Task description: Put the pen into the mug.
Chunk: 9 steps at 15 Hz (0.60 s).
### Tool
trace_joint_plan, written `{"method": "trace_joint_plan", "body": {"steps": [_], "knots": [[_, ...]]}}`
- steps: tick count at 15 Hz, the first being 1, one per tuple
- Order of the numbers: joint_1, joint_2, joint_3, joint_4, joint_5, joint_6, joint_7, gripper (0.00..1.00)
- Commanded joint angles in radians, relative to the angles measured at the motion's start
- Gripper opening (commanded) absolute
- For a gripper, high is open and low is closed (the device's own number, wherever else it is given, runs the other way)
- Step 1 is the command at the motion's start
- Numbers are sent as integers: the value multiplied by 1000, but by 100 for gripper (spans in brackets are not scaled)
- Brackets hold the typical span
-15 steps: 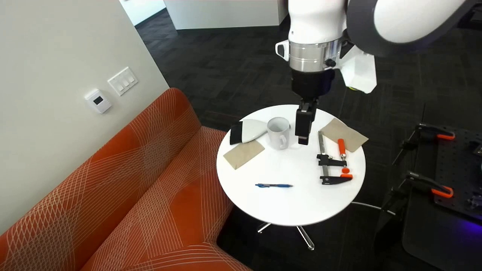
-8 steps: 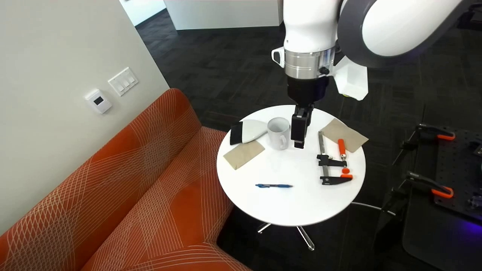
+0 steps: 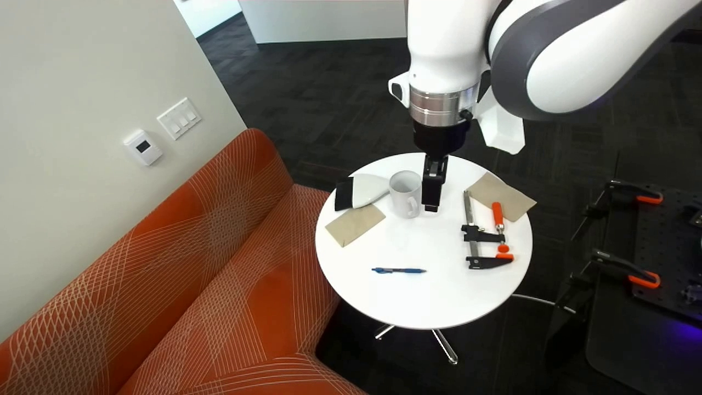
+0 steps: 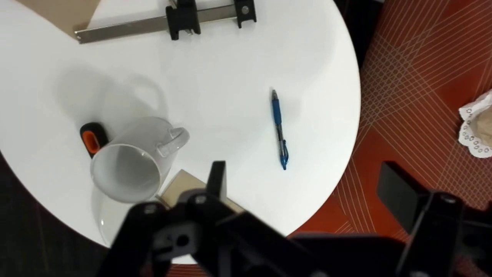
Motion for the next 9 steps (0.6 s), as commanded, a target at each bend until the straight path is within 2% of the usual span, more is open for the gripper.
{"method": "trace_joint_plan", "body": {"steps": [1, 9], "knots": [[-3, 118, -13, 70, -81, 53, 10, 100], [9, 374, -10, 248, -64, 53, -72, 100]]}}
